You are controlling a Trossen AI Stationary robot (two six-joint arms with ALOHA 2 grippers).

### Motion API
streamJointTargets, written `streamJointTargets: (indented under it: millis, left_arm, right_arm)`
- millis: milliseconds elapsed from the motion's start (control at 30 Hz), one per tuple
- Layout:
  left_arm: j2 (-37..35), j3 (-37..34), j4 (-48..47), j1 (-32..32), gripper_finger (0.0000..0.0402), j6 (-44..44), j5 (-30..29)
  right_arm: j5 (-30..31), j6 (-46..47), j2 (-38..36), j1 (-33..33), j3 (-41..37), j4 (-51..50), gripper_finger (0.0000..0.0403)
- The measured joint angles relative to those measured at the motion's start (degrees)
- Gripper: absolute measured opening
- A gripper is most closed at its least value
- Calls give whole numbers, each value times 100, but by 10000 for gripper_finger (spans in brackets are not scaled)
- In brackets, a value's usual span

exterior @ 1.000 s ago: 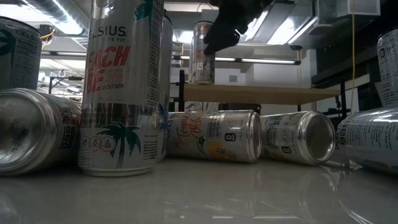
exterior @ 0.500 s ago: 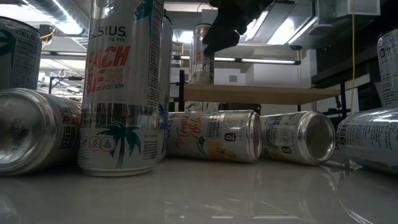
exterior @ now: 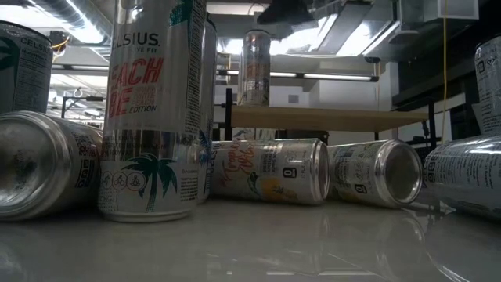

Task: Place canned beverage on shelf
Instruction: Put the blue soda can on the shelf

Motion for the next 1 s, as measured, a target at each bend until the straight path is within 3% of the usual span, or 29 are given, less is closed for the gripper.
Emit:
streamJointTargets:
  millis: [367,633,767,1000]
  left_arm:
    - [0,0,0,0,283,2,0]
    - [0,0,0,0,283,2,0]
    - [0,0,0,0,283,-1,2]
    - [0,0,0,0,283,-2,2]
  right_arm:
    - [362,924,-9,795,1128,-1291,326]
    - [-156,1778,-5,1253,1186,-1282,326]
    - [-99,2156,-3,1423,1186,-1338,326]
    - [-354,2865,-3,1481,1186,-2240,326]
